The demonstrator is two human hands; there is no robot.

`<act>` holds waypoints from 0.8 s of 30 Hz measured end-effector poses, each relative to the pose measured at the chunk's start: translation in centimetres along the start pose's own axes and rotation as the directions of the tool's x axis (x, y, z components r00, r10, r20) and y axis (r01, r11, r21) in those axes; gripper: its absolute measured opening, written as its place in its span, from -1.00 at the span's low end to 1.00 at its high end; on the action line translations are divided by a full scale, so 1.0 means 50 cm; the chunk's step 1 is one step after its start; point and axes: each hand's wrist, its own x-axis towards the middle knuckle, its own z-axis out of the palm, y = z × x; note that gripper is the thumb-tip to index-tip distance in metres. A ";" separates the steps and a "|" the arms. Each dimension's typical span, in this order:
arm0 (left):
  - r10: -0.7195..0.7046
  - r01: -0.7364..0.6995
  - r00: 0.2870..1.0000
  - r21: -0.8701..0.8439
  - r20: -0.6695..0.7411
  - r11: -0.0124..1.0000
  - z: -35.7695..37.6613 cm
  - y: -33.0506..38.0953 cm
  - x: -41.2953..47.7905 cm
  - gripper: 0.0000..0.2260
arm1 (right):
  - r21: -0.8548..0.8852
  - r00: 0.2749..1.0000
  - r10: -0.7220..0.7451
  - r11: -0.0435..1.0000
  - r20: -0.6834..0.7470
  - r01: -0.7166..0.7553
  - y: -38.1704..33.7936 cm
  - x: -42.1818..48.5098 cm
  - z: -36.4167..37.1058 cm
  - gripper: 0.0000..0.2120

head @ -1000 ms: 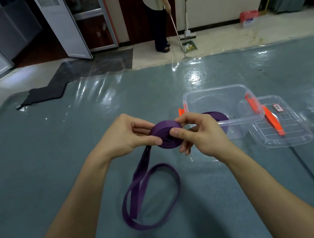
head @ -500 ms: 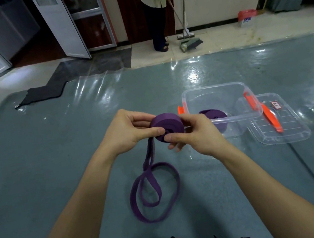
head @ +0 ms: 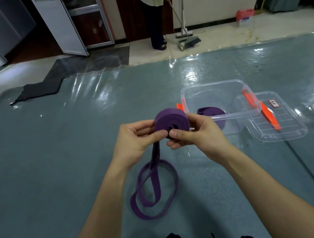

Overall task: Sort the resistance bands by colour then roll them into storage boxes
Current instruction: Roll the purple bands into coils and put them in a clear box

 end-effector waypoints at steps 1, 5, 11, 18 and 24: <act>-0.009 0.007 1.000 0.081 0.019 0.997 -0.009 0.001 0.000 -0.67 | -0.163 0.998 0.037 0.986 0.043 -0.030 -0.002 -0.001 -0.009 -0.55; 0.016 -0.148 0.975 0.595 0.221 0.790 -0.039 0.038 0.017 -0.70 | -0.779 0.996 0.062 0.627 0.069 0.015 -0.031 0.009 -0.022 -0.30; 0.042 -0.307 0.939 0.779 0.341 0.546 -0.046 0.084 0.041 -0.72 | -0.745 0.992 0.008 0.661 0.123 0.088 -0.025 0.027 0.011 -0.79; 0.018 -0.066 0.984 0.268 0.178 0.961 -0.079 0.035 0.018 -0.62 | -0.316 0.995 -0.077 0.944 0.062 0.093 -0.022 0.020 0.001 -0.74; 0.041 -0.056 0.993 0.144 0.110 0.988 -0.076 0.014 0.010 -0.63 | -0.131 0.996 -0.061 0.989 0.063 0.069 -0.017 0.029 -0.003 -0.73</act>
